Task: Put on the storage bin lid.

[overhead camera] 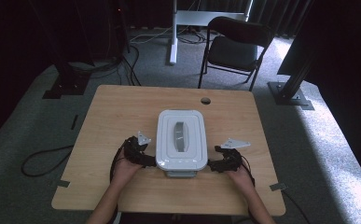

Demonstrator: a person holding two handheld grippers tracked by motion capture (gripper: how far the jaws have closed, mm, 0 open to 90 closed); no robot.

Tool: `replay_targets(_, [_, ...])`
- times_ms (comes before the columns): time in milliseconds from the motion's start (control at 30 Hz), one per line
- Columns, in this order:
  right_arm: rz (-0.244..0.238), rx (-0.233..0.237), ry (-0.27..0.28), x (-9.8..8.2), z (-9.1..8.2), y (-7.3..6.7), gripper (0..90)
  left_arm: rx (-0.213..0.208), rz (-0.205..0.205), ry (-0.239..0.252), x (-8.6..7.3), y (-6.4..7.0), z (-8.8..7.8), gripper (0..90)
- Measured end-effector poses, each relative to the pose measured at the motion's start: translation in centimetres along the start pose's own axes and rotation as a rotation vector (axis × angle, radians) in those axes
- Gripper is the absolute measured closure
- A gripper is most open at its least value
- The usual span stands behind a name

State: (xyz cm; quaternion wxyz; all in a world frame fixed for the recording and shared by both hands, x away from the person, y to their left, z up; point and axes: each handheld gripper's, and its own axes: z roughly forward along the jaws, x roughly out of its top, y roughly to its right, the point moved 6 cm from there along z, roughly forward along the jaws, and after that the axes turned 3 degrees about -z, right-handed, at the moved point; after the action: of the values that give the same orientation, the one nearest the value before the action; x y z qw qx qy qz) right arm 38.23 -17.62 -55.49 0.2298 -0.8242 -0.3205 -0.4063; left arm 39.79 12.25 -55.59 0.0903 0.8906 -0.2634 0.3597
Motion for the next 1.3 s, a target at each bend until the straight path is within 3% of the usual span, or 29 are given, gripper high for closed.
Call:
replay_targets(100, [-0.009, -0.065, 0.004, -0.2, -0.1, 0.6, 13.8, 0.009, -0.004, -0.002, -0.4, -0.4, 0.0, 1.0])
replay_targets(333, [0.04, -0.134, 0.038, -0.3, -0.7, 1.7, 13.7, 0.014, -0.018, 0.027, -0.7, -0.8, -0.4, 1.0])
replay_targets(667, [0.062, -0.164, 0.055, -0.6, -1.4, 2.1, 13.1, -0.011, -0.037, 0.054, -1.5, -1.7, -1.3, 0.9])
replay_targets(833, [0.075, -0.177, 0.06, -1.0, -1.8, 2.4, 12.9, -0.004, -0.048, 0.07, -2.1, -2.4, -1.8, 1.0])
replay_targets(1033, [0.096, -0.225, 0.06, -1.5, -2.7, 3.1, 12.5, 0.01, -0.063, 0.084, -3.2, -3.4, -2.6, 1.0])
replay_targets(1300, [0.119, -0.27, 0.067, -2.5, -4.2, 4.0, 12.4, 0.041, -0.117, 0.085, -5.0, -5.1, -3.5, 1.0])
